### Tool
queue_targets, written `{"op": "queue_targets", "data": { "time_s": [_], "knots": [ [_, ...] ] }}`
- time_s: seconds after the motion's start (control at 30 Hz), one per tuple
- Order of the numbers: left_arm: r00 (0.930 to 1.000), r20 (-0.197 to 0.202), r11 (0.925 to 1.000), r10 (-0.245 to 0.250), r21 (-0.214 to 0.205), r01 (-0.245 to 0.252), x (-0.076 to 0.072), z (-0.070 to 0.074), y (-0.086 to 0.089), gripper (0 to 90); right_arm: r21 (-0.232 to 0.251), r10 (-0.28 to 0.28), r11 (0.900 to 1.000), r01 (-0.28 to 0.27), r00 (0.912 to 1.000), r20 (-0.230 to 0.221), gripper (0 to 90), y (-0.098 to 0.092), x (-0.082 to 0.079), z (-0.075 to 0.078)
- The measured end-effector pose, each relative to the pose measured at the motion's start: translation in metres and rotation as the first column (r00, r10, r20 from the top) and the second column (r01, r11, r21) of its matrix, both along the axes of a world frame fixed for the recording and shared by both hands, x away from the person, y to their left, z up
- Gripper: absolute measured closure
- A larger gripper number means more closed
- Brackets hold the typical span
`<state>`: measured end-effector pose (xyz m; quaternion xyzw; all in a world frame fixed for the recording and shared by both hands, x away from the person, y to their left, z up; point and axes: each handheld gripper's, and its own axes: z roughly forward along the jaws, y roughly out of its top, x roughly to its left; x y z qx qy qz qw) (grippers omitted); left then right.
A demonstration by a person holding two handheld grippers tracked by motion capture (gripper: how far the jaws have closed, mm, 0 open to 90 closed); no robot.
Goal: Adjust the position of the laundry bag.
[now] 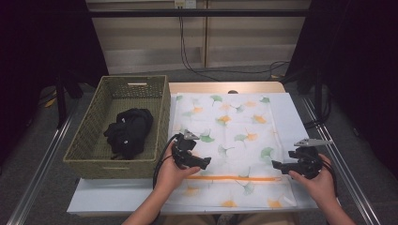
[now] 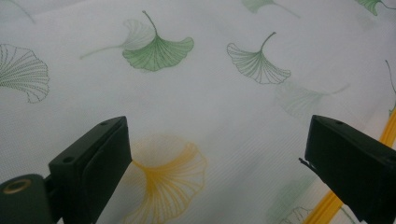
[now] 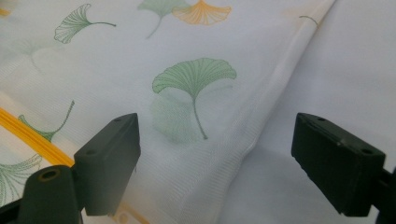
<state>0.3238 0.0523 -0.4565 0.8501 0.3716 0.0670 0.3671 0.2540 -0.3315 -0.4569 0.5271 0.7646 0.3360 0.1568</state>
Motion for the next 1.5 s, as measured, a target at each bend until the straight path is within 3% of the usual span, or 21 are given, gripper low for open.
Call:
{"op": "queue_targets", "data": {
  "time_s": [0.17,0.3,0.4,0.43,0.57,0.8,0.9,1.33,1.5],
  "knots": [
    [0.9995,0.002,0.9993,-0.032,0.019,0.032,0.001,0.000,0.001,6.7,0.001,0.000,1.0000,0.000,1.0000,0.004,15.4,-0.002,0.000,0.001],
    [0.9993,-0.005,0.9991,-0.036,0.021,0.036,0.001,0.003,0.001,6.6,0.009,0.000,1.0000,0.000,0.9997,-0.023,15.4,-0.001,-0.001,0.001],
    [0.9995,-0.015,0.9996,-0.026,-0.012,0.026,0.000,0.009,0.000,6.6,0.018,0.022,0.9996,-0.021,0.9987,-0.045,15.0,0.001,-0.001,0.003],
    [0.9991,-0.012,0.9991,-0.041,0.005,0.041,0.000,0.010,0.001,6.6,0.022,0.022,0.9995,-0.021,0.9984,-0.052,15.1,0.002,-0.002,0.004],
    [0.9994,-0.018,0.9995,-0.031,-0.008,0.031,-0.001,0.008,0.000,6.6,0.030,0.036,0.9990,-0.034,0.9960,-0.081,14.3,0.004,-0.001,0.003],
    [0.9995,-0.019,0.9996,-0.027,-0.013,0.026,-0.001,0.008,0.000,6.6,0.032,0.019,0.9994,-0.017,0.9964,-0.083,13.9,0.006,0.001,0.005],
    [0.9987,-0.018,0.9988,-0.047,0.007,0.048,0.000,0.008,0.001,6.6,0.018,0.007,0.9998,-0.005,0.9973,-0.074,14.1,0.006,0.006,0.006],
    [0.9989,-0.006,0.9989,-0.048,0.006,0.048,0.001,0.009,0.004,6.6,0.011,-0.055,0.9984,0.055,0.9972,-0.051,17.8,0.002,0.042,0.009],
    [0.9987,-0.012,0.9987,-0.050,0.012,0.050,0.001,0.008,0.003,6.6,0.024,-0.084,0.9960,0.086,0.9940,-0.070,19.1,0.000,0.051,0.006]
  ]
}}
